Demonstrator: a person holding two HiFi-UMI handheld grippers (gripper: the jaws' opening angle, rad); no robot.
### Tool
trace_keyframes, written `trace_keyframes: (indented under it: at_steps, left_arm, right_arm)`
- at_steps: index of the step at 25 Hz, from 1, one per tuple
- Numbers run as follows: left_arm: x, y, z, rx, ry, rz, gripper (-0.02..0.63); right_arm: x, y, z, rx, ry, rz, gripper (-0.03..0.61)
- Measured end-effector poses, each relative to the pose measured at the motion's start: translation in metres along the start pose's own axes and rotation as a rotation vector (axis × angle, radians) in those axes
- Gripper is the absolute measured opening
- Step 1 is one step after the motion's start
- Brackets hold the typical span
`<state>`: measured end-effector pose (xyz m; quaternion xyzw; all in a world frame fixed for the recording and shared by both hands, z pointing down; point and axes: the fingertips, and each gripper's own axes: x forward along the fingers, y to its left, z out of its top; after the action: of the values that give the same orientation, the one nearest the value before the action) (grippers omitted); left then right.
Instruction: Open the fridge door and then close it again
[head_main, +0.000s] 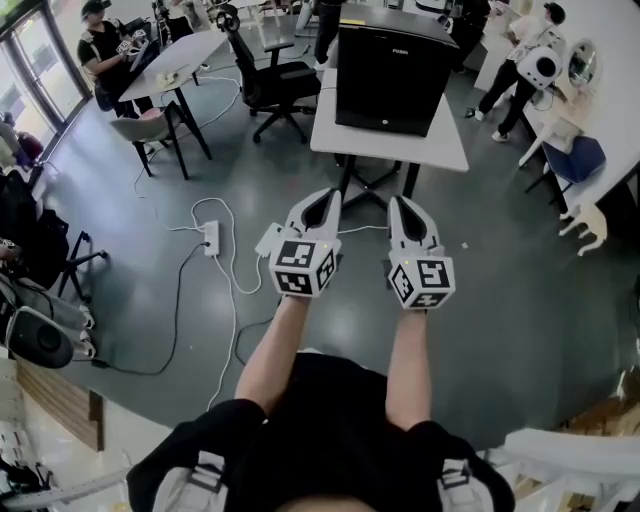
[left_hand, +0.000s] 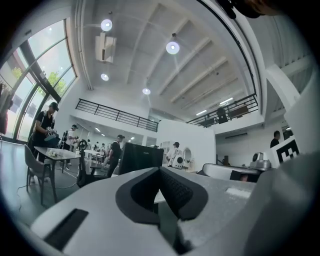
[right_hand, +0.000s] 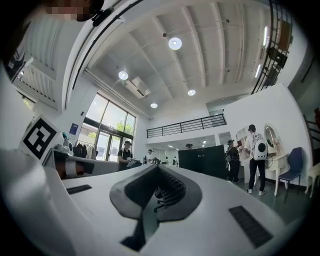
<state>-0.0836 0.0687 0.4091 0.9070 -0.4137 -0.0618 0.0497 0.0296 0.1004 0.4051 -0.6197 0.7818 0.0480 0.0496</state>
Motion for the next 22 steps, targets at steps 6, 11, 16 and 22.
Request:
trace_keyframes:
  at_steps: [6,11,16,22]
  left_arm:
    - [0.005,0.007,-0.007,-0.007,0.011,0.0,-0.002]
    - [0.017,0.024,-0.019,-0.03,0.023,0.024,-0.002]
    - [0.047,0.048,-0.032,-0.038,0.033,0.022,-0.002]
    - [0.126,0.091,-0.037,-0.042,0.022,-0.005,-0.002]
  right_arm:
    - [0.007,-0.01,-0.014,0.03,0.022,-0.01,-0.006]
    - [0.026,-0.001,-0.029,0.022,0.032,0.061,-0.006]
    - [0.061,-0.01,-0.049,0.02,0.053,0.071,-0.006]
    - [0.136,-0.051,-0.067,0.017,0.054,0.042,-0.006]
